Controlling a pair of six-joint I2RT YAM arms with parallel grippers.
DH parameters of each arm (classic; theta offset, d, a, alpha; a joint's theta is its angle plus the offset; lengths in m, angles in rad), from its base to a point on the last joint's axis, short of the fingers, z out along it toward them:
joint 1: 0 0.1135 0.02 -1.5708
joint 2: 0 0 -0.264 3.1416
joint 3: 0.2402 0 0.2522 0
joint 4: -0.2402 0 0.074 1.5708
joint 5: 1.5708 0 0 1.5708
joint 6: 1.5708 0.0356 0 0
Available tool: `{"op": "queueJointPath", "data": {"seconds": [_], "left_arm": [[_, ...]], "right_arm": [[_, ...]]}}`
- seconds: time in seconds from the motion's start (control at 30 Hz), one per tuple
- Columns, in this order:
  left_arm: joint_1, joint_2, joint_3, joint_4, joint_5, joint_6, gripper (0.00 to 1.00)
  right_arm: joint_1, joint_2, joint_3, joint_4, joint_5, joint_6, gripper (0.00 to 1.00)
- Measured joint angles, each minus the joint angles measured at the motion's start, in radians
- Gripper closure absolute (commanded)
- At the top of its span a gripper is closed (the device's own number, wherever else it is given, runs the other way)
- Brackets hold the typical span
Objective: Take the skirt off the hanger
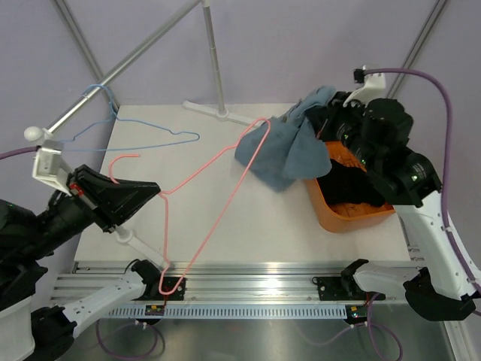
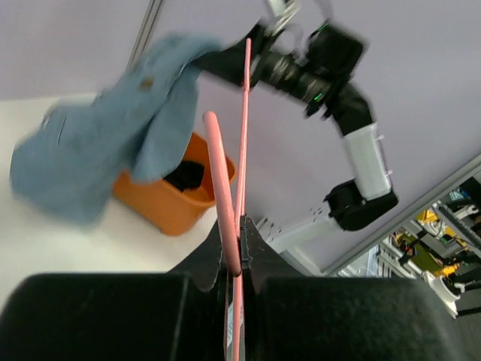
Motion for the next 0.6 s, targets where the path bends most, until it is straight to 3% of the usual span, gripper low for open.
{"op": "queueJointPath", "data": {"seconds": [0.37,0.6], "left_arm": [[0.000,-0.077,-0.214,-0.052,0.029,-0.046,1.00],[0.000,-0.117,-0.321,-0.059,0.056,-0.059,1.00]], "right_arm": [[-0.011,0.021,0.295,0.251,0.236,-0.436,1.00],[-0.066,0.137,0.452,0.298,0.321,-0.605,1.00]]}}
